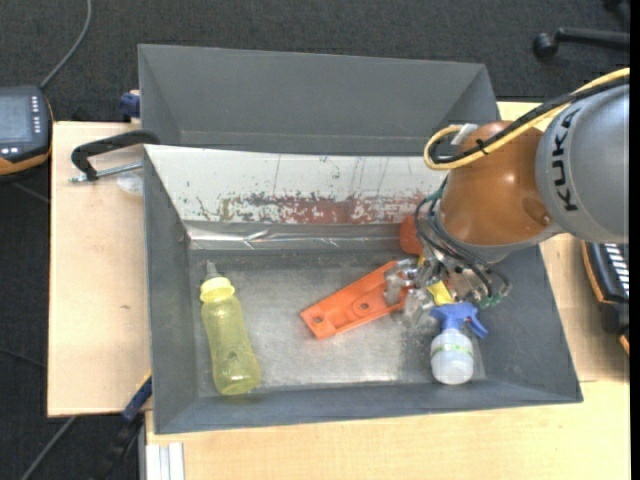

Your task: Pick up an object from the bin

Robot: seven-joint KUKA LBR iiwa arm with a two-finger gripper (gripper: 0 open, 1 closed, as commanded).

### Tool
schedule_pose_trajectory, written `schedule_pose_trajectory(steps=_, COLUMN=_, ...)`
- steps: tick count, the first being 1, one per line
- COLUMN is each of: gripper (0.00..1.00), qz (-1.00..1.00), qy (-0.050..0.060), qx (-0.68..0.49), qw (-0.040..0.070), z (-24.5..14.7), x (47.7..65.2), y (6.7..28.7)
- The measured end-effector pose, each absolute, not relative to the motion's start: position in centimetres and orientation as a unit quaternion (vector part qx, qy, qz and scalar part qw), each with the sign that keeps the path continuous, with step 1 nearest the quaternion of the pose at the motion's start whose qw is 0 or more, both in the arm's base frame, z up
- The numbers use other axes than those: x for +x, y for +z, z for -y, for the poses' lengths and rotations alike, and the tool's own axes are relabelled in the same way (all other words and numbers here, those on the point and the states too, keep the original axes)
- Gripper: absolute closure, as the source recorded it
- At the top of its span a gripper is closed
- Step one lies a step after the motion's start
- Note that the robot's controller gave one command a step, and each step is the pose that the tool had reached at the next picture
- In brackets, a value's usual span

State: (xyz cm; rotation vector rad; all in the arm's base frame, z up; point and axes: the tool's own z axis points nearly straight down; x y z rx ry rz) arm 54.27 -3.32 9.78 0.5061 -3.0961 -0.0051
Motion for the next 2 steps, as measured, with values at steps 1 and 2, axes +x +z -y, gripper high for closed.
schedule_pose_trajectory(steps=1, gripper=1.00, qz=0.987, qy=-0.002, qx=0.161, qw=0.002, z=3.3, x=54.3, y=9.8)
schedule_pose_trajectory(steps=2, gripper=1.00, qz=0.979, qy=-0.002, qx=0.205, qw=-0.002, z=0.6, x=54.3, y=25.5)
